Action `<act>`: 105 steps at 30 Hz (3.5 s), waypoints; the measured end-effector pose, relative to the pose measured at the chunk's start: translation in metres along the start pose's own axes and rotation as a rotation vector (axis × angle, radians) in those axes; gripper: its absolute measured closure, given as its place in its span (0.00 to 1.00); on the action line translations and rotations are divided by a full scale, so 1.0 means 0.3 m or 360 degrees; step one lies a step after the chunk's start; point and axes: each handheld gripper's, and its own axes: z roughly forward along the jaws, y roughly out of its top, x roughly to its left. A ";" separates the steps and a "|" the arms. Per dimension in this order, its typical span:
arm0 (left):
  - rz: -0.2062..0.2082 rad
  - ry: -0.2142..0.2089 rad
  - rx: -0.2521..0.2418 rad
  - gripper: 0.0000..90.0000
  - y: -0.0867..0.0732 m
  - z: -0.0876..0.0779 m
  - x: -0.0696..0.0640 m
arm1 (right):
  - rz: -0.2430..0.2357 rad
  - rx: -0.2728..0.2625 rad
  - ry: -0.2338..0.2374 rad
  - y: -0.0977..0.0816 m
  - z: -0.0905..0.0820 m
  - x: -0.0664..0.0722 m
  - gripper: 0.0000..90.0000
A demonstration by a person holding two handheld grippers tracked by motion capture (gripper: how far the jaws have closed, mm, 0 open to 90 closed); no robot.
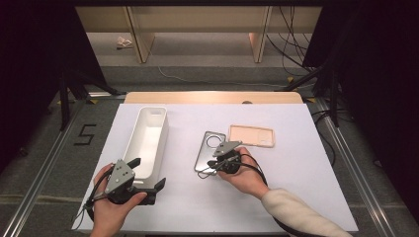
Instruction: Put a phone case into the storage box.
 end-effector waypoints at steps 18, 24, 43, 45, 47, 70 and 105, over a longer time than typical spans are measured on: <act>0.0004 0.0000 -0.0002 0.00 0.001 -0.001 0.000 | 0.0025 0.0174 0.0015 -0.023 0.046 -0.022 1.00; 0.0004 0.0001 -0.0004 0.00 0.001 -0.001 0.000 | 0.0024 0.0201 0.0012 -0.023 0.039 -0.027 1.00; 0.0005 0.0000 -0.0005 0.00 0.000 -0.002 0.000 | 0.0000 0.0300 0.0003 -0.034 0.004 -0.054 1.00; 0.0003 -0.0001 -0.0007 0.00 0.001 -0.003 0.000 | -0.0009 0.0302 0.0002 -0.037 0.000 -0.057 1.00; 0.0005 0.0002 -0.0004 0.00 0.000 -0.003 0.001 | -0.0021 0.0327 0.0006 -0.039 -0.007 -0.060 1.00; 0.0007 -0.0002 -0.0011 0.00 0.001 -0.003 0.000 | -0.0094 0.0368 -0.0009 -0.046 -0.039 -0.083 0.99; -0.0002 -0.0014 -0.0015 0.00 0.001 -0.002 -0.002 | -0.1052 0.0846 0.0174 0.075 0.023 -0.018 0.52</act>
